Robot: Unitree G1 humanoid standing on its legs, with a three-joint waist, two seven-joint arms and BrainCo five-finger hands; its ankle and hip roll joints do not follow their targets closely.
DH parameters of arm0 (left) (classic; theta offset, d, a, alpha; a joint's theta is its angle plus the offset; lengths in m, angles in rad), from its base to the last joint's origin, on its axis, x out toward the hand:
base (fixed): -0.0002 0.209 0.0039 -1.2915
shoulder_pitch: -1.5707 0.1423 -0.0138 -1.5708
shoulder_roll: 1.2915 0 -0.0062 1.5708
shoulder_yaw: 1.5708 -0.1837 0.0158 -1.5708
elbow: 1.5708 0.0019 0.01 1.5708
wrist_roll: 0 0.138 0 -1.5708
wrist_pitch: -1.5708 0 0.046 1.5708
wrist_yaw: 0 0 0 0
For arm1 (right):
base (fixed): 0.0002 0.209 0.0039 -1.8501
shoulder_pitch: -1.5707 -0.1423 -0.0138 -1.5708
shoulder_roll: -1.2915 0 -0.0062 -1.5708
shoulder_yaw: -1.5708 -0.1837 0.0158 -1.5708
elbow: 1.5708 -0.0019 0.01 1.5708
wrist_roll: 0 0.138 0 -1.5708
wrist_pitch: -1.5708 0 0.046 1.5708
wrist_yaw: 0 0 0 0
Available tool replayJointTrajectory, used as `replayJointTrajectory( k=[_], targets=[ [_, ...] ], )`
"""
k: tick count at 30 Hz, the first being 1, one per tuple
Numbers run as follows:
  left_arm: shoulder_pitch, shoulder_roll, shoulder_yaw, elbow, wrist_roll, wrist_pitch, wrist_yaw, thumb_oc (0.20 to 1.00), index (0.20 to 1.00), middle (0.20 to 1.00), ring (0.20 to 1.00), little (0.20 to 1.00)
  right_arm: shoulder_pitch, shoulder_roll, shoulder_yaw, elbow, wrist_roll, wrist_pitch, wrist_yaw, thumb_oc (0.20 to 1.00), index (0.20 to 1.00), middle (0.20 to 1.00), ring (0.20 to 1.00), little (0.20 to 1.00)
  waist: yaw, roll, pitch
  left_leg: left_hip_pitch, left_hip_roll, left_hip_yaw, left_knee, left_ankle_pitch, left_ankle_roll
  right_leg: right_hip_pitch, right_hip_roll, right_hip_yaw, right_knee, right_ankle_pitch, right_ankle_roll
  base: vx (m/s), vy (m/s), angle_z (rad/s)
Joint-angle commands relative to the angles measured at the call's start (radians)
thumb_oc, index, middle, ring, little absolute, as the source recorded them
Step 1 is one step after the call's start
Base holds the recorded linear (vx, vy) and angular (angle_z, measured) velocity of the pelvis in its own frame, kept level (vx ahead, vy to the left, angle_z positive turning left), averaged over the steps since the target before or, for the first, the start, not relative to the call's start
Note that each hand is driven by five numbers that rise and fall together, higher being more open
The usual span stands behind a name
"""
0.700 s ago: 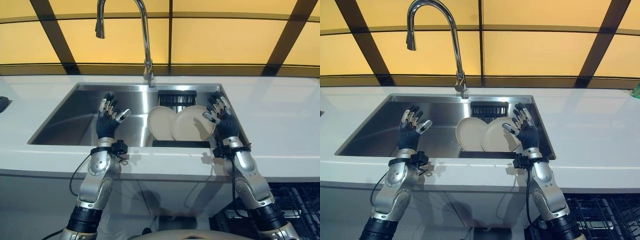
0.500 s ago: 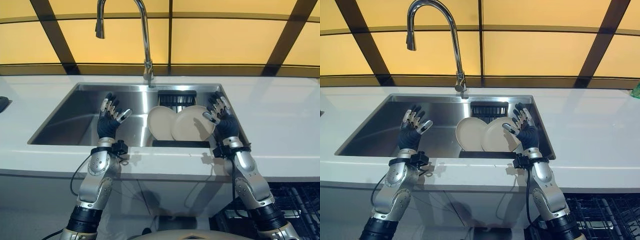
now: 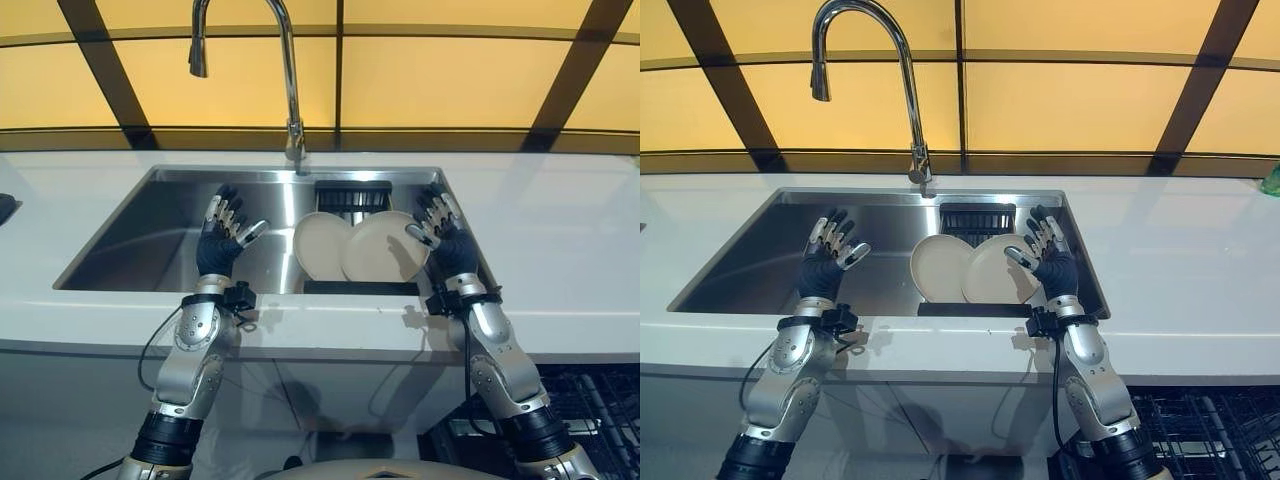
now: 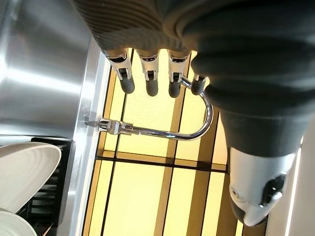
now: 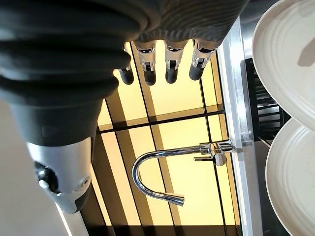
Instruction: Pick up plates and place into dishwasher.
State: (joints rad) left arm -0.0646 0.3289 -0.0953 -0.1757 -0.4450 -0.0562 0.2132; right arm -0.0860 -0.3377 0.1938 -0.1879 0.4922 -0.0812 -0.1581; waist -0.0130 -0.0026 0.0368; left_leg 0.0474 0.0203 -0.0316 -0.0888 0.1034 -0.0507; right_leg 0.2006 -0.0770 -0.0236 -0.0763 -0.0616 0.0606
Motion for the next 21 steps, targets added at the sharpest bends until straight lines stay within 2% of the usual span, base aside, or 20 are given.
replayJointTrajectory(
  k=[1, 5, 8, 11, 12, 16, 18, 21],
  targets=[
    [-0.082, 0.044, 0.037, 0.025, 0.069, -0.052, -0.021, 1.000, 1.000, 1.000, 1.000, 1.000, -0.067, -0.014, -0.051, -0.036, -0.010, -0.040, 0.011, 1.000, 1.000, 1.000, 1.000, 1.000, -0.003, -0.006, -0.038, 0.045, 0.065, -0.003, 0.002, -0.044, -0.006, -0.096, 0.021, 0.036, -0.003, 0.114, -0.007, 0.02, -0.113, -0.11],
    [-0.084, 0.064, 0.047, 0.020, 0.110, -0.052, -0.036, 1.000, 1.000, 1.000, 1.000, 1.000, -0.053, -0.022, -0.051, -0.045, -0.009, -0.034, 0.016, 1.000, 1.000, 1.000, 1.000, 1.000, -0.012, -0.005, -0.035, 0.047, 0.084, 0.001, 0.002, -0.029, -0.015, -0.101, 0.044, 0.054, 0.006, 0.107, -0.021, 0.02, -0.115, -0.11],
    [-0.090, 0.084, 0.055, 0.024, 0.131, -0.052, -0.049, 1.000, 1.000, 1.000, 1.000, 1.000, -0.046, -0.035, -0.056, -0.044, -0.005, -0.032, 0.018, 1.000, 1.000, 1.000, 1.000, 1.000, -0.017, -0.012, -0.026, 0.031, 0.089, 0.000, 0.067, -0.039, -0.027, -0.110, 0.054, 0.064, 0.025, 0.102, -0.031, 0.02, -0.128, -0.10],
    [-0.088, 0.101, 0.070, 0.041, 0.138, -0.085, -0.053, 1.000, 1.000, 1.000, 1.000, 1.000, -0.036, -0.055, -0.062, -0.052, 0.005, -0.028, 0.013, 1.000, 1.000, 1.000, 1.000, 1.000, -0.019, -0.024, -0.007, -0.011, 0.063, -0.018, 0.194, -0.086, -0.026, -0.114, 0.051, 0.076, 0.048, 0.101, -0.042, 0.06, -0.083, -0.15],
    [-0.084, 0.106, 0.080, 0.051, 0.139, -0.104, -0.054, 1.000, 1.000, 1.000, 1.000, 1.000, -0.034, -0.057, -0.058, -0.049, 0.005, -0.032, 0.013, 1.000, 1.000, 1.000, 1.000, 1.000, -0.016, -0.026, 0.007, -0.033, 0.045, -0.047, 0.230, -0.081, -0.015, -0.118, 0.054, 0.089, 0.060, 0.106, -0.047, 0.04, -0.036, -0.13],
    [-0.086, 0.127, 0.102, 0.070, 0.149, -0.128, -0.052, 1.000, 1.000, 1.000, 1.000, 1.000, -0.058, -0.047, -0.021, -0.025, -0.017, -0.043, 0.004, 1.000, 1.000, 1.000, 1.000, 1.000, 0.004, -0.014, 0.030, -0.043, -0.031, -0.168, 0.184, -0.079, 0.030, -0.130, 0.070, 0.146, 0.085, 0.102, -0.052, 0.08, 0.058, -0.45],
    [-0.092, 0.131, 0.101, 0.078, 0.165, -0.130, -0.060, 1.000, 1.000, 1.000, 1.000, 1.000, -0.061, -0.047, -0.017, -0.008, -0.021, -0.051, -0.013, 1.000, 1.000, 1.000, 1.000, 1.000, -0.004, -0.009, 0.031, -0.031, -0.042, -0.175, 0.179, -0.088, 0.032, -0.134, 0.070, 0.162, 0.086, 0.097, -0.049, 0.11, 0.129, -0.71],
    [-0.110, 0.137, 0.085, 0.082, 0.187, -0.108, -0.042, 1.000, 1.000, 1.000, 1.000, 1.000, -0.039, -0.057, -0.032, -0.011, -0.009, -0.043, -0.011, 1.000, 1.000, 1.000, 1.000, 1.000, -0.032, 0.000, 0.027, -0.017, -0.034, -0.145, 0.157, -0.084, 0.025, -0.137, 0.062, 0.170, 0.082, 0.102, -0.039, 0.14, 0.171, -0.33]
  ],
)
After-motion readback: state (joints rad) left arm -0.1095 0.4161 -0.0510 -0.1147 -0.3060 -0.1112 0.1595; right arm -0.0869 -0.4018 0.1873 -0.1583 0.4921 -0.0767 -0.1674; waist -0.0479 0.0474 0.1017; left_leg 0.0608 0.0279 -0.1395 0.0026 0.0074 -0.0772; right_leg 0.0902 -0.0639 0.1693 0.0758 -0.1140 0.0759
